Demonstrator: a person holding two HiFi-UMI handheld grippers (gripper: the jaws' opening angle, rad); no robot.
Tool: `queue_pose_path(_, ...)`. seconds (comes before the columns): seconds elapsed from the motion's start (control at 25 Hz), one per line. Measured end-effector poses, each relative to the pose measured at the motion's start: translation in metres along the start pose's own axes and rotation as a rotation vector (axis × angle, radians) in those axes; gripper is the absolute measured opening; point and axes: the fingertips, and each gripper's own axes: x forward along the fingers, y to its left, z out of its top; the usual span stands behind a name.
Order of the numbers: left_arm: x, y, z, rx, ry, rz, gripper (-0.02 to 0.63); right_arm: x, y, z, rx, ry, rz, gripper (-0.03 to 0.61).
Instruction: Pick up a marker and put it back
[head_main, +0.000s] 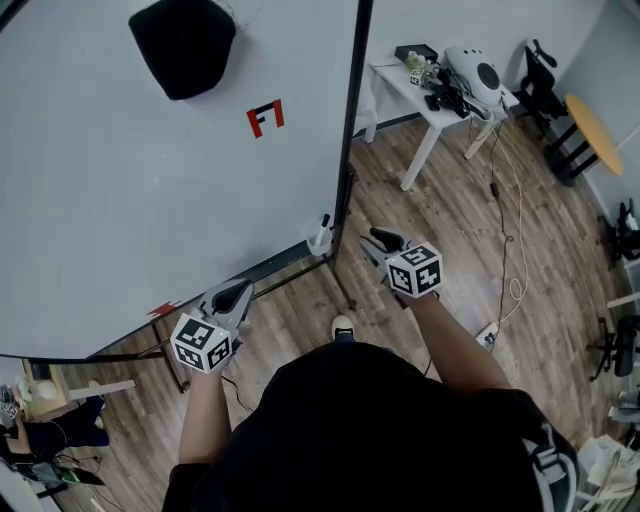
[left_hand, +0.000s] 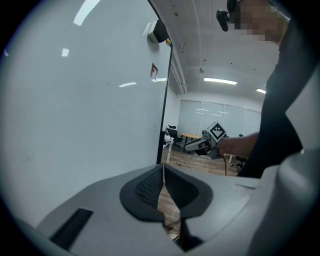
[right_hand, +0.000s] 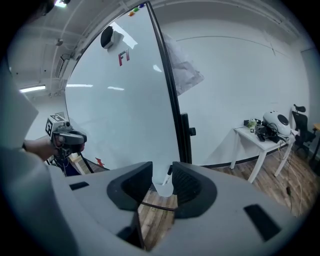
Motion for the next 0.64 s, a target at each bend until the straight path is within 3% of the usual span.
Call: queue_pose_path(0.64,-0.025,-0.027,-0.010,0.018,-0.012,-0.034,0.018,-0.046,0.040,-0.013,-0.012,-0.041,-0.013,0.085)
